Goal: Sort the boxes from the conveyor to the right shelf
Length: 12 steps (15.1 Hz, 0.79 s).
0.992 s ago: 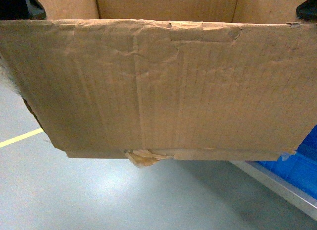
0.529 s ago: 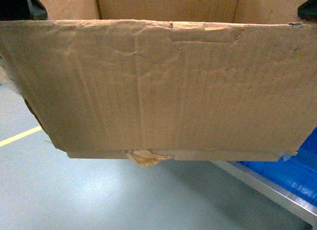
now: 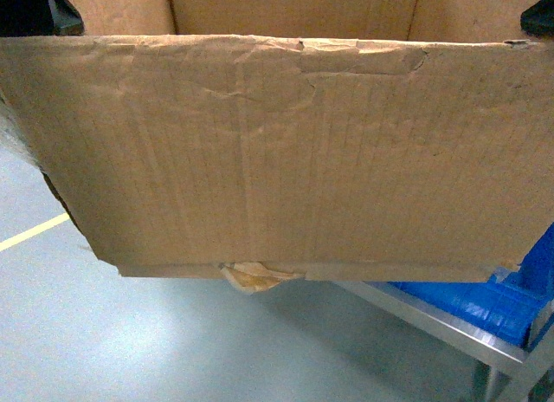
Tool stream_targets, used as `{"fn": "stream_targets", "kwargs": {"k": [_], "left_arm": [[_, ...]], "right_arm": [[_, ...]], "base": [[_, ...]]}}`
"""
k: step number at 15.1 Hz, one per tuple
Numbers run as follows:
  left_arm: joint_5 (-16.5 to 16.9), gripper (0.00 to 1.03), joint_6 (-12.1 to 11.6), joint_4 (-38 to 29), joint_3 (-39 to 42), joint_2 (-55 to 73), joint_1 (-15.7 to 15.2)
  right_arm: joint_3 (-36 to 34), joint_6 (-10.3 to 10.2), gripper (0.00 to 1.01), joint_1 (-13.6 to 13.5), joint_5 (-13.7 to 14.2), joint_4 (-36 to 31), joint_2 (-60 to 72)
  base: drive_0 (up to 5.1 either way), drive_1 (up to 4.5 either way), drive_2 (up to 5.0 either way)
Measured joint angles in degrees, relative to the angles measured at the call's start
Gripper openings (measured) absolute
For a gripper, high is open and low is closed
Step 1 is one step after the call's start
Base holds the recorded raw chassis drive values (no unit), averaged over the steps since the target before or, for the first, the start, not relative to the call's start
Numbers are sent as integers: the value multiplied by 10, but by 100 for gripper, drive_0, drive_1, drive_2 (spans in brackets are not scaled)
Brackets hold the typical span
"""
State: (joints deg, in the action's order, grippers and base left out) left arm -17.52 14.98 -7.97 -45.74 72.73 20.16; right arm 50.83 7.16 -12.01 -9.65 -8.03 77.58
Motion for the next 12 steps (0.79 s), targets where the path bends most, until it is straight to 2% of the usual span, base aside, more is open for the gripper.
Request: {"fn": "stream_targets", "kwargs": {"k": [12], "left_arm": [[0, 2, 0, 0, 0, 0, 0]], "right_arm": [[0, 0, 3, 0, 0, 0, 0]], "base": [[-127, -127, -127]]}}
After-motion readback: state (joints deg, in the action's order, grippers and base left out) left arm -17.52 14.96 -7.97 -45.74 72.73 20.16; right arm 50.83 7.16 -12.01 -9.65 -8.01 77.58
